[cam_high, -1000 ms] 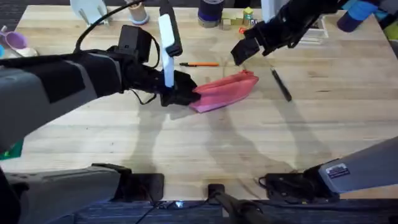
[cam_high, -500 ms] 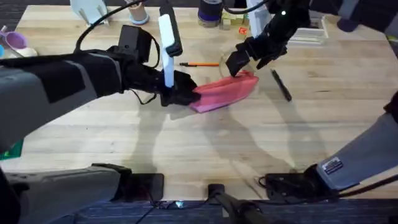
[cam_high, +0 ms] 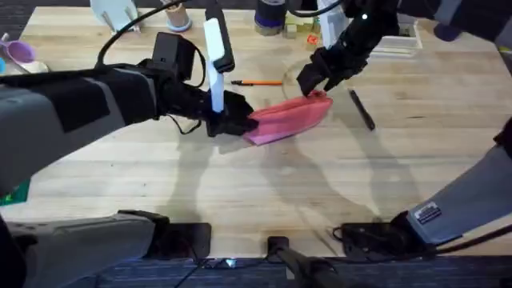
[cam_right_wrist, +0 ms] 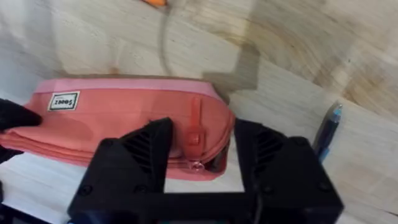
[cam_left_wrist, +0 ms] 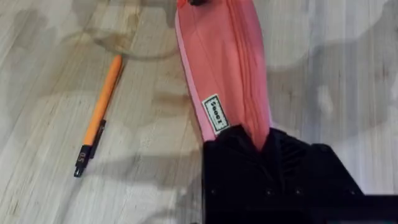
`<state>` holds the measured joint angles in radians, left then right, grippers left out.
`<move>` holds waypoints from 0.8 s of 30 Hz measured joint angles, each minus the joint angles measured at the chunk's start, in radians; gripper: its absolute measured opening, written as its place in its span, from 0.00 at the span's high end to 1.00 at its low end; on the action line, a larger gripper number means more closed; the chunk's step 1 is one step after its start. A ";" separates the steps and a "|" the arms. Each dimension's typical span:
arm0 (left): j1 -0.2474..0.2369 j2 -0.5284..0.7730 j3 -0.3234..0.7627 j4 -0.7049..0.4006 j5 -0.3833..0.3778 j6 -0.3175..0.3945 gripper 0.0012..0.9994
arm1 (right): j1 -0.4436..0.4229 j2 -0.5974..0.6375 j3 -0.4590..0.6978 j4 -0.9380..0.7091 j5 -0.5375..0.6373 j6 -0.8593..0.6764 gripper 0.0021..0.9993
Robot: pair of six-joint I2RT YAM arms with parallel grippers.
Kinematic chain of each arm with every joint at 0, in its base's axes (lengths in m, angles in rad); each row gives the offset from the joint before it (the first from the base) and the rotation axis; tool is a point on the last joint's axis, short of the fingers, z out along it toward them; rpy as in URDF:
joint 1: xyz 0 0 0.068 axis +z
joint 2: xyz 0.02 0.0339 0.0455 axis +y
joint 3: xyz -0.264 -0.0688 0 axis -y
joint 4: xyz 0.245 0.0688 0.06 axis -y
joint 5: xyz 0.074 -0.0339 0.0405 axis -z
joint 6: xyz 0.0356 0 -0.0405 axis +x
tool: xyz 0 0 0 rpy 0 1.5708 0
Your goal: Unzip the bag, pick up the pens from the table one at a time and place them inside, then zip the bag closed.
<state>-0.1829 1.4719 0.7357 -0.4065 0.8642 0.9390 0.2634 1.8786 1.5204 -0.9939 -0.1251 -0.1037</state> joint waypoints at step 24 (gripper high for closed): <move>0.000 0.000 0.000 -0.001 0.000 0.000 0.96 | -0.011 0.000 0.000 -0.007 0.029 -0.001 0.97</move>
<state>-0.1829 1.4719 0.7357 -0.4076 0.8642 0.9390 0.2520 1.8786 1.5204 -1.0012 -0.0959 -0.1043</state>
